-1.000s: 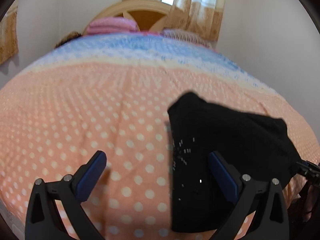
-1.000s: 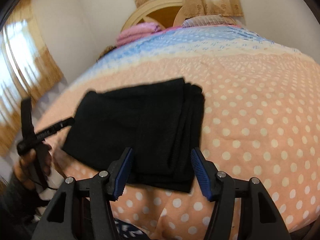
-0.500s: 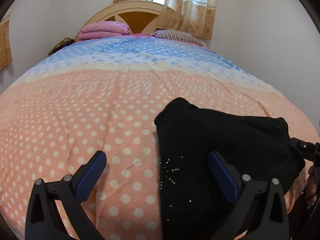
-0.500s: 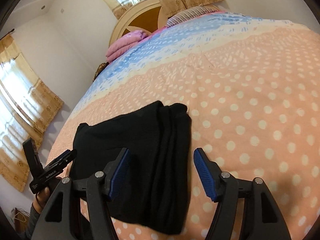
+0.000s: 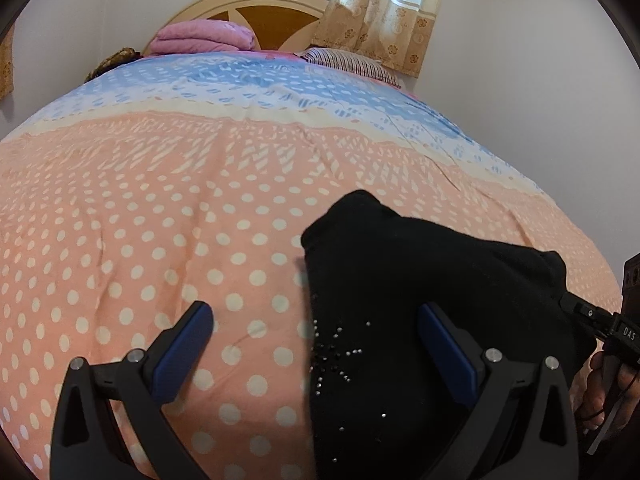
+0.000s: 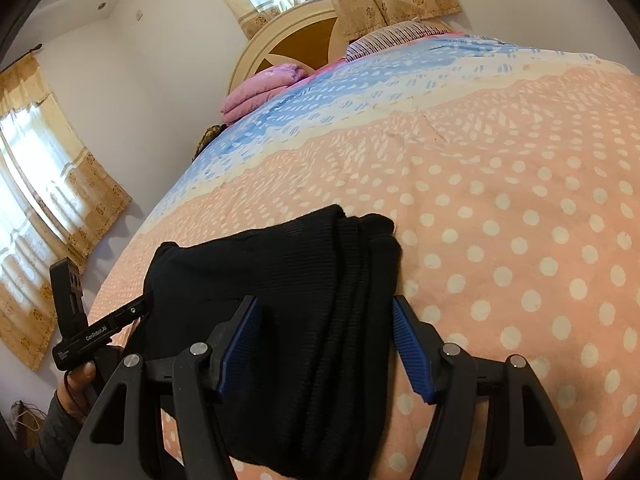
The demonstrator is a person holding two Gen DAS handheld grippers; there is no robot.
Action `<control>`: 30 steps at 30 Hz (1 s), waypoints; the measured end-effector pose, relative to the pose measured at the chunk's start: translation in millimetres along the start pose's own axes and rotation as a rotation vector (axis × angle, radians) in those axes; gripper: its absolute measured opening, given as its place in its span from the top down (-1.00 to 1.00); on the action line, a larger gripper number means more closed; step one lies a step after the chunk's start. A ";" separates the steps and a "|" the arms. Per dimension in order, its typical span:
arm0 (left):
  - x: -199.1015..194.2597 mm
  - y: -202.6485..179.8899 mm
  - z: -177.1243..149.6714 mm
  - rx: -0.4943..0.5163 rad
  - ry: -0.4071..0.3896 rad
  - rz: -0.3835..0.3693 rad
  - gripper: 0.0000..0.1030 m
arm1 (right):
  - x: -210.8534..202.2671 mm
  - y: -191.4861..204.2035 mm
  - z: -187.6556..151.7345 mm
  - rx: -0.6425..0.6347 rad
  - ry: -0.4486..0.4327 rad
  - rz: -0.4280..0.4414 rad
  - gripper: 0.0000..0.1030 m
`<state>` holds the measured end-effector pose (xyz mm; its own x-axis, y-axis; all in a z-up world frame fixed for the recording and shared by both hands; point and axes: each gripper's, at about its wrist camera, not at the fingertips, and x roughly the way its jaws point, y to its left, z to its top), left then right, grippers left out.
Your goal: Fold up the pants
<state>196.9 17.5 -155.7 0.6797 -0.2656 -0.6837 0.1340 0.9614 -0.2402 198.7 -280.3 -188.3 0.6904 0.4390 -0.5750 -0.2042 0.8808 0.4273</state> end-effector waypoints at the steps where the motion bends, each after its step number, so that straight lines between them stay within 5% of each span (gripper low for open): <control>1: -0.1 -0.8 0.2 0.001 0.000 0.000 -1.00 | -0.1 -0.5 -0.2 0.001 -0.001 0.000 -0.30; 5: -2.2 -0.5 -0.5 0.008 -0.001 0.000 -1.00 | -2.4 1.4 -1.6 -0.015 -0.003 -0.005 -0.27; 11: -7.4 2.2 -1.9 0.025 0.003 -0.007 -1.00 | -8.8 1.3 -3.8 0.001 0.028 0.014 0.01; 23: 4.2 7.2 2.8 -0.006 0.041 -0.090 -1.00 | -1.8 -9.1 -4.3 0.046 0.017 0.037 0.11; 30: -2.5 2.4 -2.4 0.019 0.010 -0.145 -0.60 | 1.4 -15.9 -3.2 0.077 0.024 0.070 0.21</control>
<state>193.8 20.3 -156.2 0.6453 -0.4025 -0.6493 0.2444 0.9140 -0.3238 200.7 -293.1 -198.1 0.6592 0.5038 -0.5583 -0.1969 0.8321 0.5185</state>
